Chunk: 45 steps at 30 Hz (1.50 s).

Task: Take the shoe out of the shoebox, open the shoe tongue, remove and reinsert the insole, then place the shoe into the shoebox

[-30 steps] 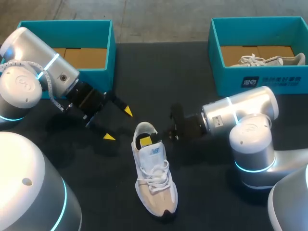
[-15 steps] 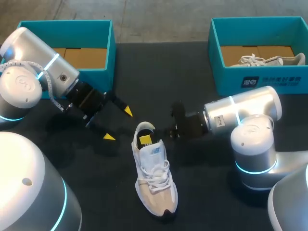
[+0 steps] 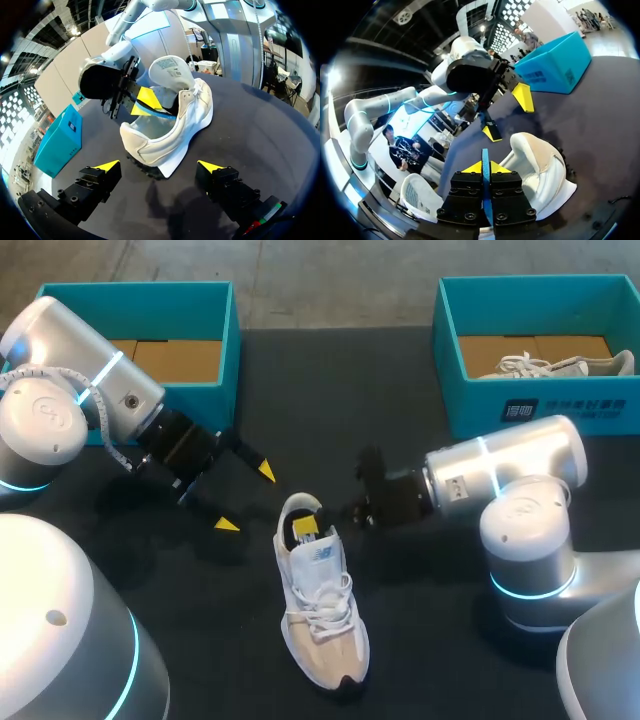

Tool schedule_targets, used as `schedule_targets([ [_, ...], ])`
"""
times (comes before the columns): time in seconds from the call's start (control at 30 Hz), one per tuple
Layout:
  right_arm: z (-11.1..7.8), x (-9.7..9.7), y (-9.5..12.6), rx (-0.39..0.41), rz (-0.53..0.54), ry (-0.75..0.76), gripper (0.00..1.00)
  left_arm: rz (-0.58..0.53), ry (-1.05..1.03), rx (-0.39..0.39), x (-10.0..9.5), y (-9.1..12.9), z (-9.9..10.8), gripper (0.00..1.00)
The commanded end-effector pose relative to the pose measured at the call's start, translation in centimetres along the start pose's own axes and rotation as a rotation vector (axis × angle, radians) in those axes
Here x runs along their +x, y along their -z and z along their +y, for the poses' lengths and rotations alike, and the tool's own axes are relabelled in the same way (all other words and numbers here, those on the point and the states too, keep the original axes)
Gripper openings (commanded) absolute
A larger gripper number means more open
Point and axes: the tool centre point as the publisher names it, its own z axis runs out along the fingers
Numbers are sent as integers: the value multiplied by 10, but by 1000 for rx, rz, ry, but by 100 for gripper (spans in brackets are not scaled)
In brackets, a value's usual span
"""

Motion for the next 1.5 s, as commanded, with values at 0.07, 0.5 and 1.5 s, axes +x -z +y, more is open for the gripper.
schedule_targets([
  [0.07,-6,-2,-4,9,-2,-16,0,1,-1,-2,0,0,0,100],
  [0.5,-4,6,-2,10,-22,-14,37,1,-1,-2,0,0,0,100],
  [1.5,5,8,27,-57,-136,13,46,1,-1,-2,0,0,0,100],
])
